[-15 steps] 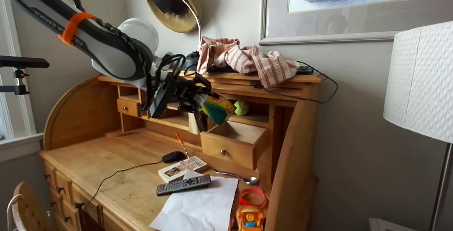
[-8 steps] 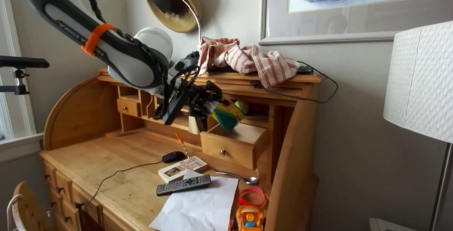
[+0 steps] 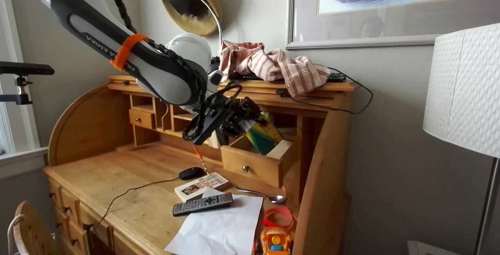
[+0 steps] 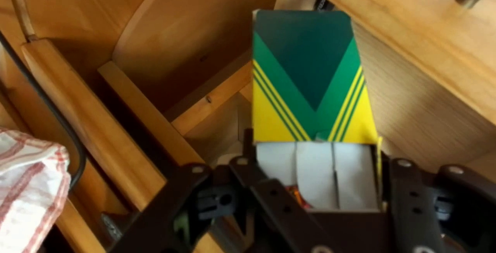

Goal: Put the crayon box in the top right drawer

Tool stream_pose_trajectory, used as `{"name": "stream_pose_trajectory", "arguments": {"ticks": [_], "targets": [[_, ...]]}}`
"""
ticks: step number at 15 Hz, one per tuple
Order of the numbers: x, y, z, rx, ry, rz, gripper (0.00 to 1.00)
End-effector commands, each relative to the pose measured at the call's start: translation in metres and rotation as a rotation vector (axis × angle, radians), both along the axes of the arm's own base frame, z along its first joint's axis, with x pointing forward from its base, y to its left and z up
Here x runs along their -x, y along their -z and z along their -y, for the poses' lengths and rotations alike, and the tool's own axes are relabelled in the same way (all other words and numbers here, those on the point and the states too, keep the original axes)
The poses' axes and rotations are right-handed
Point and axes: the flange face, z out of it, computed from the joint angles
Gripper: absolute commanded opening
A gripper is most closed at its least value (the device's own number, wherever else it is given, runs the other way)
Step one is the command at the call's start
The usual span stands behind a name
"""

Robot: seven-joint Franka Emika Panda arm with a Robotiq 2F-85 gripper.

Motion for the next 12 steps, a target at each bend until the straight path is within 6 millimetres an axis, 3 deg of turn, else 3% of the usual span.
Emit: {"name": "stream_pose_trajectory", "arguments": {"ticks": [1, 5, 6, 7, 8, 11, 12], "targets": [[-0.010, 0.005, 0.015, -0.043, -0.022, -0.011, 0.34], [-0.015, 0.014, 0.016, -0.053, -0.030, -0.014, 0.34], [-0.016, 0.016, 0.017, -0.055, -0.028, -0.016, 0.42], [-0.017, 0.017, 0.017, -0.056, -0.025, -0.015, 0.84], [-0.017, 0.018, 0.018, -0.057, -0.024, -0.016, 0.84], [-0.016, 0.014, 0.017, -0.066, -0.008, -0.009, 1.00], [-0.016, 0.009, 0.016, -0.067, -0.008, 0.001, 1.00]]}}
